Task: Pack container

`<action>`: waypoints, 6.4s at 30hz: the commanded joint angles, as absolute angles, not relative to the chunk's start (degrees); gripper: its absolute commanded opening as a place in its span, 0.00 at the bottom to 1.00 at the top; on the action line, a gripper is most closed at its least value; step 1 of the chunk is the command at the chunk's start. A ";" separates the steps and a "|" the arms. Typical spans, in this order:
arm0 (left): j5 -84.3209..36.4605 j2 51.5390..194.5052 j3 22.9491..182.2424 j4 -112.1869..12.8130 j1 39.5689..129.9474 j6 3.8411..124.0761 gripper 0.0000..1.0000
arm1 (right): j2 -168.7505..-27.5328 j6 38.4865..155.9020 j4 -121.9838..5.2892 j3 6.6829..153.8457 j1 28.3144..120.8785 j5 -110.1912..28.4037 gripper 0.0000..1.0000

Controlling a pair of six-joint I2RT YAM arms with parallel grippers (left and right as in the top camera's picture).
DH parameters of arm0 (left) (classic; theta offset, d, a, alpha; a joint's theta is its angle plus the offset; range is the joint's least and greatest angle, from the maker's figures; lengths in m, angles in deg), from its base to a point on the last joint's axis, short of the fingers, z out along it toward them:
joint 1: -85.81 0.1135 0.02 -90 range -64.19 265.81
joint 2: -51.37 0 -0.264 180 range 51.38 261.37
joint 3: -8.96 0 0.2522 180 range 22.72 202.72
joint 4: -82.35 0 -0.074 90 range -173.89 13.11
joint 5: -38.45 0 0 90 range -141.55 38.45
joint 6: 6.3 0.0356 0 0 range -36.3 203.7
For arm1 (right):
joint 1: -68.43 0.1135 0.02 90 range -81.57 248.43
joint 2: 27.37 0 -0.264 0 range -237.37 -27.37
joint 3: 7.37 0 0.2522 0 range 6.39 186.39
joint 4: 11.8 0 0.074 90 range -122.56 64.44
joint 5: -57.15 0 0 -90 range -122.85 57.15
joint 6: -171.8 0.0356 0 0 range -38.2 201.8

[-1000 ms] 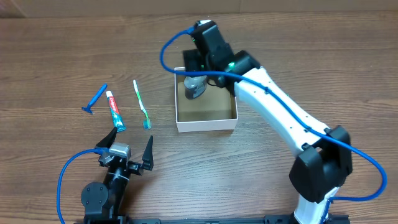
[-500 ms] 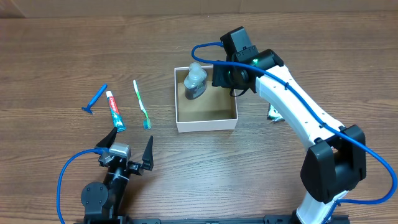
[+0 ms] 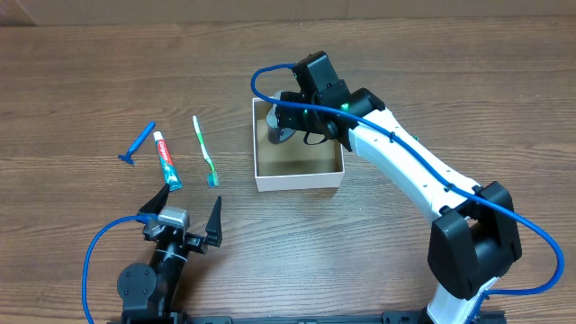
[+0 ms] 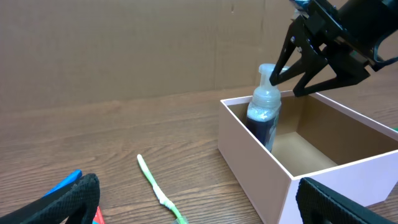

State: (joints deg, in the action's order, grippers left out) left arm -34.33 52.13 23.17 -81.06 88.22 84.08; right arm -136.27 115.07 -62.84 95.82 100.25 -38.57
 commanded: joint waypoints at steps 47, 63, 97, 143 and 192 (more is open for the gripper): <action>-33.98 51.67 22.99 -81.11 88.75 83.71 1.00 | -139.09 135.60 -49.42 95.68 97.49 -39.70 0.56; -33.98 51.67 22.99 -81.11 88.75 83.71 1.00 | -135.37 103.80 -91.62 115.14 74.89 -30.78 0.81; -33.98 51.67 22.99 -81.11 88.75 83.71 1.00 | -135.94 91.12 -59.80 68.69 71.11 -34.13 0.49; -33.98 51.67 22.99 -81.11 88.75 83.71 1.00 | -146.39 96.82 -71.89 100.08 91.63 -47.44 0.62; -34.03 51.67 22.99 -81.11 88.75 83.71 1.00 | -136.77 93.59 -102.53 122.63 60.20 -37.60 1.00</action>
State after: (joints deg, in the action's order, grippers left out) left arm -34.33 52.13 23.17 -81.06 88.22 84.08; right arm -138.11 93.78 -102.75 121.78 59.96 -38.13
